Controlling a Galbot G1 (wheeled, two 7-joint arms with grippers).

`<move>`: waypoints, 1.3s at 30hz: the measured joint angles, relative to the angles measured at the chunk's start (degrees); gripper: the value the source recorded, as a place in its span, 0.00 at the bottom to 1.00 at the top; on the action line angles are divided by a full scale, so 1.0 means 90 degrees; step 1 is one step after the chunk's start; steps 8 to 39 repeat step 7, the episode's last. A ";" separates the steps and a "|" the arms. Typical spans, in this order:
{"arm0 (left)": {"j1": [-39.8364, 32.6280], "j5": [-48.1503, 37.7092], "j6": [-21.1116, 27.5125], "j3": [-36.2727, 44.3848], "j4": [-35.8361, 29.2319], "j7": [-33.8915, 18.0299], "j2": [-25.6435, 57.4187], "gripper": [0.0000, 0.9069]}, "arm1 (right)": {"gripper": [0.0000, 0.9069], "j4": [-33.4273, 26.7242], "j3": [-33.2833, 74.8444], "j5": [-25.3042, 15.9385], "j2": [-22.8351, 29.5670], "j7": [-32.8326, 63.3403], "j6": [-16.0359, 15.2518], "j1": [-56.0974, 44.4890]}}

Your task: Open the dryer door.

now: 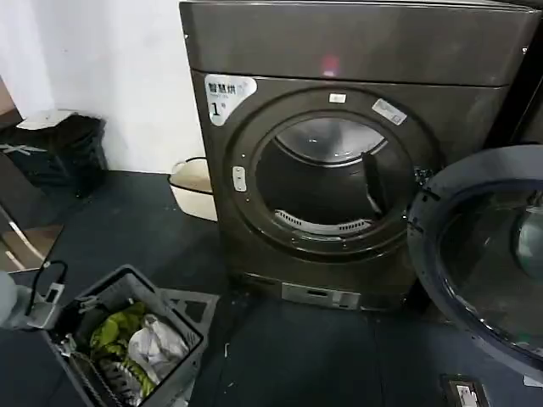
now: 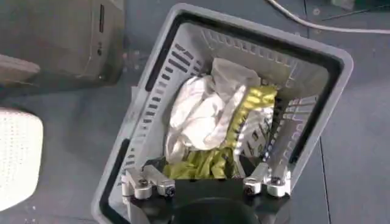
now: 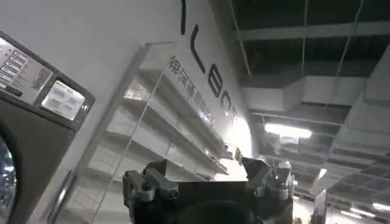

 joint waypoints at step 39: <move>0.0061 0.0055 -0.0058 0.0000 0.0004 -0.0072 0.0013 1.00 | 1.00 0.0049 0.0069 0.0000 0.0017 0.0084 0.0008 -0.0008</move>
